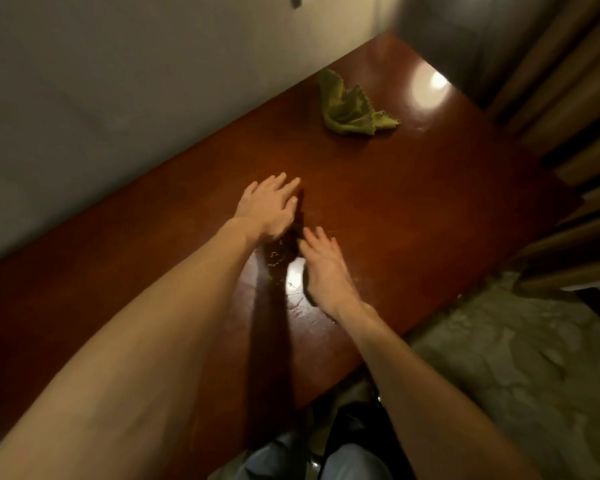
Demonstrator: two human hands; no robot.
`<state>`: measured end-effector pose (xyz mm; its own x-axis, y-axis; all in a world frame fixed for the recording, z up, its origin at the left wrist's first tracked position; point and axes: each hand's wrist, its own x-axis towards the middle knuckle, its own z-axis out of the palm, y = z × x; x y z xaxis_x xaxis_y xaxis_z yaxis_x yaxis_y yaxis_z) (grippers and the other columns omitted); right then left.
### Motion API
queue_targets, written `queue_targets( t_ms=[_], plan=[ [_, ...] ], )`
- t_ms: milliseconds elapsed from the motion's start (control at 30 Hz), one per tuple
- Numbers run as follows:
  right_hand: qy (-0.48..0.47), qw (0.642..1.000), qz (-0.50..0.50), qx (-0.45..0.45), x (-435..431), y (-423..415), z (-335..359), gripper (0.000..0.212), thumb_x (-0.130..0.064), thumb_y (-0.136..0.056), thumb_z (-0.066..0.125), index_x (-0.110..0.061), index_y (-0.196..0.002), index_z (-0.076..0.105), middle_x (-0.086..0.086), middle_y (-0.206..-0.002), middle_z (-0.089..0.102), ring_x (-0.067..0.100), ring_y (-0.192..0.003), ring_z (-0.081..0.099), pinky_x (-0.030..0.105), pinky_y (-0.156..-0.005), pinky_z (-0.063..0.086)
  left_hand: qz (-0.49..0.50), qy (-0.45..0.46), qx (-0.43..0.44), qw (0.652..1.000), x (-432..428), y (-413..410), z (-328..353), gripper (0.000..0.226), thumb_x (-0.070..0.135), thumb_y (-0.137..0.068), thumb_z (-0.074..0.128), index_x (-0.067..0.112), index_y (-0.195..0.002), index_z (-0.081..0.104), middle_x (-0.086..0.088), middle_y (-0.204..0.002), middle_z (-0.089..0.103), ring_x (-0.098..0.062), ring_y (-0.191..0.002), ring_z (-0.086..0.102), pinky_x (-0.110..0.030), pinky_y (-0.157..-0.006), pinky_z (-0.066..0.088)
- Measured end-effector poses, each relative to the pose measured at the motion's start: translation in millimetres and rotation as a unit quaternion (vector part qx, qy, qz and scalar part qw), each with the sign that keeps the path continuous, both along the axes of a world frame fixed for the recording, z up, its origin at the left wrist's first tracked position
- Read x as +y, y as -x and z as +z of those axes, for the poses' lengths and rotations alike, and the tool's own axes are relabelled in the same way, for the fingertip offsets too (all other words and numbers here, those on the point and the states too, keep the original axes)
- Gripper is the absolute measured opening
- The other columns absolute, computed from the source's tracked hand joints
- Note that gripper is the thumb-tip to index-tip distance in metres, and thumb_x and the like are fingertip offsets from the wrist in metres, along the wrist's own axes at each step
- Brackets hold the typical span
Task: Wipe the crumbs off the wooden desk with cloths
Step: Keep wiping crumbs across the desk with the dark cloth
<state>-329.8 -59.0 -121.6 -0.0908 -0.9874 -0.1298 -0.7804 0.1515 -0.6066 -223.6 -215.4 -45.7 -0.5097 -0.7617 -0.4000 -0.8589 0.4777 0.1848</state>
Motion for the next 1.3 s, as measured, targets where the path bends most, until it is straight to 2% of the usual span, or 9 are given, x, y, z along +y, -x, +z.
queue_targets(
  t_ms=[100,200,333,533,667,800,933,1133,1300],
  plan=[
    [-0.002,0.997,-0.071,0.013,17.8,41.1,6.1,0.072,0.012,-0.097,0.043,-0.023,-0.159,0.033,-0.005,-0.170,0.015,0.017,-0.161,0.003,0.042,-0.132,-0.001,0.095,0.069,0.029,0.993,5.7,-69.1,-1.0,0.055,0.045,-0.112,0.025,0.032,-0.166,0.023,-0.002,-0.174,0.018,-0.023,-0.160,0.016,-0.048,-0.130,0.011],
    [-0.017,0.992,-0.123,0.014,27.5,73.3,8.1,0.059,0.005,-0.103,0.045,-0.015,-0.158,0.037,0.001,-0.171,0.021,0.019,-0.160,0.007,0.042,-0.132,0.000,0.211,0.088,0.016,0.973,24.8,-138.8,-13.0,0.057,0.046,-0.111,0.025,0.032,-0.166,0.022,-0.004,-0.175,0.017,-0.027,-0.160,0.016,-0.052,-0.129,0.013],
    [-0.009,0.987,-0.155,0.033,20.9,36.6,3.2,0.061,0.007,-0.101,0.048,-0.012,-0.158,0.038,0.006,-0.171,0.021,0.022,-0.161,0.008,0.045,-0.132,0.001,0.307,0.058,0.005,0.950,60.2,-184.3,-34.4,0.060,0.043,-0.112,0.025,0.033,-0.168,0.003,-0.008,-0.176,0.008,-0.030,-0.161,0.011,-0.052,-0.130,0.011],
    [-0.008,0.996,-0.081,0.025,0.9,-68.0,0.2,0.086,0.011,-0.092,0.053,-0.023,-0.164,0.020,-0.003,-0.173,0.002,0.014,-0.160,-0.010,0.031,-0.123,-0.022,0.329,0.041,0.021,0.943,84.7,-184.4,-55.4,0.062,0.034,-0.112,0.026,0.030,-0.168,-0.002,-0.008,-0.176,-0.001,-0.030,-0.162,0.000,-0.051,-0.131,0.009],
    [-0.017,0.999,-0.040,0.002,3.7,-40.8,6.5,0.074,0.006,-0.100,0.047,-0.025,-0.162,0.023,-0.006,-0.171,0.003,0.008,-0.156,-0.011,0.031,-0.126,-0.017,0.331,0.067,0.023,0.941,85.4,-192.2,-54.3,0.063,0.029,-0.111,0.029,0.025,-0.168,0.003,-0.009,-0.176,0.005,-0.027,-0.162,0.005,-0.048,-0.131,0.012],
    [-0.027,0.996,-0.086,0.011,15.2,17.2,6.9,0.061,-0.001,-0.107,0.041,-0.020,-0.162,0.023,-0.002,-0.173,0.009,0.009,-0.158,-0.007,0.042,-0.131,-0.002,0.323,0.091,0.017,0.942,93.8,-197.4,-67.5,0.061,0.032,-0.112,0.025,0.023,-0.168,0.005,-0.006,-0.176,-0.004,-0.023,-0.162,-0.003,-0.047,-0.132,0.005],
    [-0.050,0.994,-0.082,0.046,8.8,-2.6,5.4,0.067,0.002,-0.105,0.041,-0.016,-0.165,0.019,0.001,-0.174,0.001,0.013,-0.159,-0.010,0.043,-0.131,-0.005,0.332,0.129,0.035,0.934,101.3,-194.2,-83.0,0.060,0.032,-0.111,0.023,0.022,-0.168,0.008,-0.006,-0.176,-0.001,-0.022,-0.162,-0.003,-0.047,-0.132,0.002],
    [-0.017,0.999,0.026,0.019,-14.1,-85.0,7.1,0.080,0.010,-0.096,0.047,-0.022,-0.164,0.020,-0.003,-0.173,0.001,0.011,-0.159,-0.010,0.038,-0.129,-0.012,0.342,0.147,0.041,0.927,102.4,-191.2,-88.3,0.060,0.031,-0.110,0.024,0.022,-0.168,0.011,-0.006,-0.176,0.002,-0.022,-0.163,-0.001,-0.048,-0.132,0.002],
    [-0.026,0.999,0.014,-0.025,-3.1,-29.2,7.0,0.065,-0.001,-0.106,0.042,-0.023,-0.163,0.022,-0.008,-0.172,0.006,0.005,-0.157,-0.007,0.038,-0.131,-0.005,0.341,0.153,0.038,0.927,102.8,-189.9,-86.2,0.060,0.031,-0.110,0.025,0.021,-0.168,0.013,-0.007,-0.176,0.004,-0.022,-0.163,0.000,-0.048,-0.132,0.003]
  ],
)
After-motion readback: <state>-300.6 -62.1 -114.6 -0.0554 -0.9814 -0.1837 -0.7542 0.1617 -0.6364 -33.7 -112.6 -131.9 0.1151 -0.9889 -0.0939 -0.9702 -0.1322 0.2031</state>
